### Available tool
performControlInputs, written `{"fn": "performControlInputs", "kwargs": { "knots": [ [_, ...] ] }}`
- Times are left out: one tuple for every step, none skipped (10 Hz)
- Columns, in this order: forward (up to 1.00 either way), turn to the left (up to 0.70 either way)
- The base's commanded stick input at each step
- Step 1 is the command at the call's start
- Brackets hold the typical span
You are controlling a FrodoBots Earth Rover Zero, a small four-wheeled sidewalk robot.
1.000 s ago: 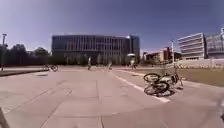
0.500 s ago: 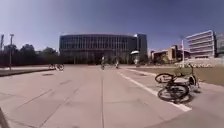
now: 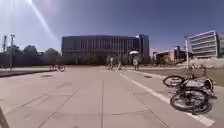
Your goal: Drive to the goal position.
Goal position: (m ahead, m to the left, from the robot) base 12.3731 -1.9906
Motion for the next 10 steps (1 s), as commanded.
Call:
{"fn": "performControlInputs", "kwargs": {
  "knots": [
    [0.70,0.00],
    [0.70,0.00],
    [0.70,0.00],
    [0.70,0.00],
    [0.70,0.00],
    [0.70,0.00],
    [0.70,0.00],
    [0.70,0.00],
    [0.70,0.00],
    [0.70,0.00]
  ]
}}
